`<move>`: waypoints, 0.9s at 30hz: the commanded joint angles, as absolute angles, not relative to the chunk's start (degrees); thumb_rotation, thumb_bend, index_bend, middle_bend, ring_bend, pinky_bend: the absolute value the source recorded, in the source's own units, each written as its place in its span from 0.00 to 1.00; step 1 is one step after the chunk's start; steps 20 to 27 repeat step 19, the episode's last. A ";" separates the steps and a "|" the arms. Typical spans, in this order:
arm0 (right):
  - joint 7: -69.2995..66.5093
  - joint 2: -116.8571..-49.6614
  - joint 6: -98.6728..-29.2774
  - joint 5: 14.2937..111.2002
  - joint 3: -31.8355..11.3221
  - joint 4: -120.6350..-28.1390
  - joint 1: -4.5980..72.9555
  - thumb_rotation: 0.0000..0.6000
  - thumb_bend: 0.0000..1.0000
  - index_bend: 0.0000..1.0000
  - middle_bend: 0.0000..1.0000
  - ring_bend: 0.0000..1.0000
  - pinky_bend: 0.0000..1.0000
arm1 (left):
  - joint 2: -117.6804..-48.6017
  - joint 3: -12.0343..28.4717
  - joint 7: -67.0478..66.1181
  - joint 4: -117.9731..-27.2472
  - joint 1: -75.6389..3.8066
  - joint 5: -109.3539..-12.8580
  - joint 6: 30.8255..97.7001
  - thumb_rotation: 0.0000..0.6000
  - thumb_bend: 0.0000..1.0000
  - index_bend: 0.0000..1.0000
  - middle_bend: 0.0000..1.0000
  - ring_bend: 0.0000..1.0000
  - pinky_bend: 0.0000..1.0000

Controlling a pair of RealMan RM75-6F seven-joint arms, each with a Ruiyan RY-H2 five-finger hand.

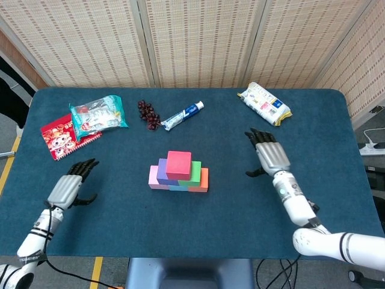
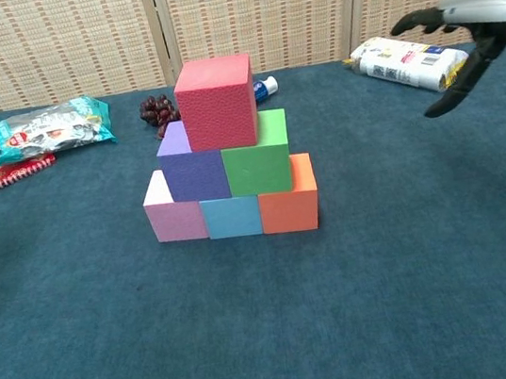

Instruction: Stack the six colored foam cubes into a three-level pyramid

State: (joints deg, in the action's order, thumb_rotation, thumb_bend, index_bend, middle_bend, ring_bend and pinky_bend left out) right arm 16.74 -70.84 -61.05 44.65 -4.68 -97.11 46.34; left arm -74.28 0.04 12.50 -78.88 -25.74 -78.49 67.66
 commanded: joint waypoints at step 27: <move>-8.30 -66.41 -93.62 82.72 7.52 -92.22 11.20 1.00 0.19 0.00 0.00 0.00 0.00 | -71.90 -2.90 4.76 -84.83 -6.01 -82.07 90.08 1.00 0.33 0.06 0.00 0.00 0.00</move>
